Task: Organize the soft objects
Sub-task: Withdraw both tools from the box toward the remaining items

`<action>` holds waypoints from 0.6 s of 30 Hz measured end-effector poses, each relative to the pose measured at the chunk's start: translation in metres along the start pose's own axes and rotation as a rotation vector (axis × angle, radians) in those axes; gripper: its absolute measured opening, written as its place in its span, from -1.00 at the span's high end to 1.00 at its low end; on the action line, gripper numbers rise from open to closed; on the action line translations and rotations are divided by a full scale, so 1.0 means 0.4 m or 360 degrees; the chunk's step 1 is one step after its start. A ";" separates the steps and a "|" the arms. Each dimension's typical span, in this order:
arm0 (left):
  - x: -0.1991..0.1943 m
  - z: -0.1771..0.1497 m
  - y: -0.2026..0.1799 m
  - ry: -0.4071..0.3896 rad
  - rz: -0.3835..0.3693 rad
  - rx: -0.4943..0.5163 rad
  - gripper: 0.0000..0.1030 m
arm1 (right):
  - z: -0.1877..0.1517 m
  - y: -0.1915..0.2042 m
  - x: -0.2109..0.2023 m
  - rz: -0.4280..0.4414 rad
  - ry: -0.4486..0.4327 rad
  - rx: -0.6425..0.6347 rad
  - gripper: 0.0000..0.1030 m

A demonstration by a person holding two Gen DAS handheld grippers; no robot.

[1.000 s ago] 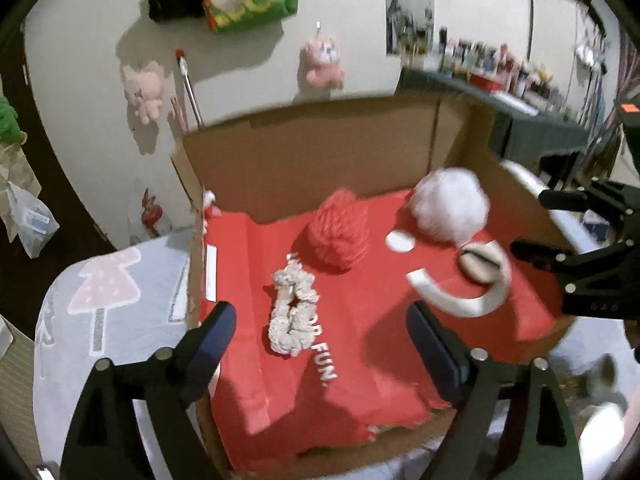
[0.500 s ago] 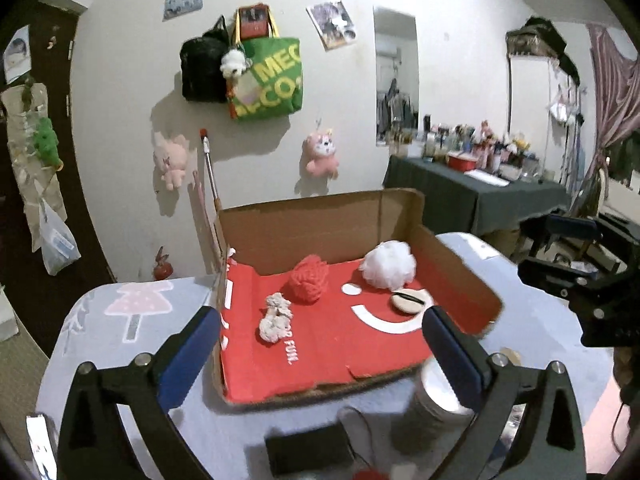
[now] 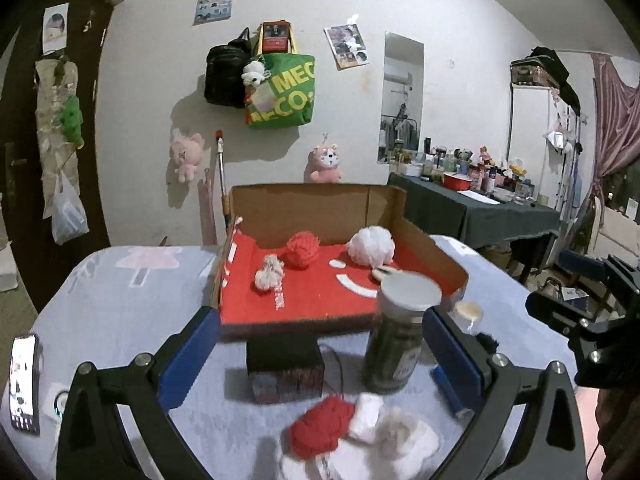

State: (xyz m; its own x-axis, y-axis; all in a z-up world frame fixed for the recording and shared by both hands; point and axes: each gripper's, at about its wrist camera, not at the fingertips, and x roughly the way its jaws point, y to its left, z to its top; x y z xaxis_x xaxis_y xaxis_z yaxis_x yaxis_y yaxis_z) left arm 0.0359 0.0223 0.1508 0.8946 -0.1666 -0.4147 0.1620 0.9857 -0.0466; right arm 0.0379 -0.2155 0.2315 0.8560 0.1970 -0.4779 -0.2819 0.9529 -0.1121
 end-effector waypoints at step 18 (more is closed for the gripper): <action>0.087 -0.198 0.018 0.0288 0.0077 0.0034 -1.00 | -0.217 0.052 0.120 0.0224 0.0237 0.0203 -0.78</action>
State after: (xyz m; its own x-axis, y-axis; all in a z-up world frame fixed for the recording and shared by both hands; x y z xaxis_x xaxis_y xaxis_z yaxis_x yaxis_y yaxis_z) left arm 0.0353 0.0257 0.0638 0.8122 -0.1100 -0.5730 0.1315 0.9913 -0.0040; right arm 0.0356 -0.2063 0.1304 0.7362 0.3028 -0.6053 -0.3288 0.9417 0.0712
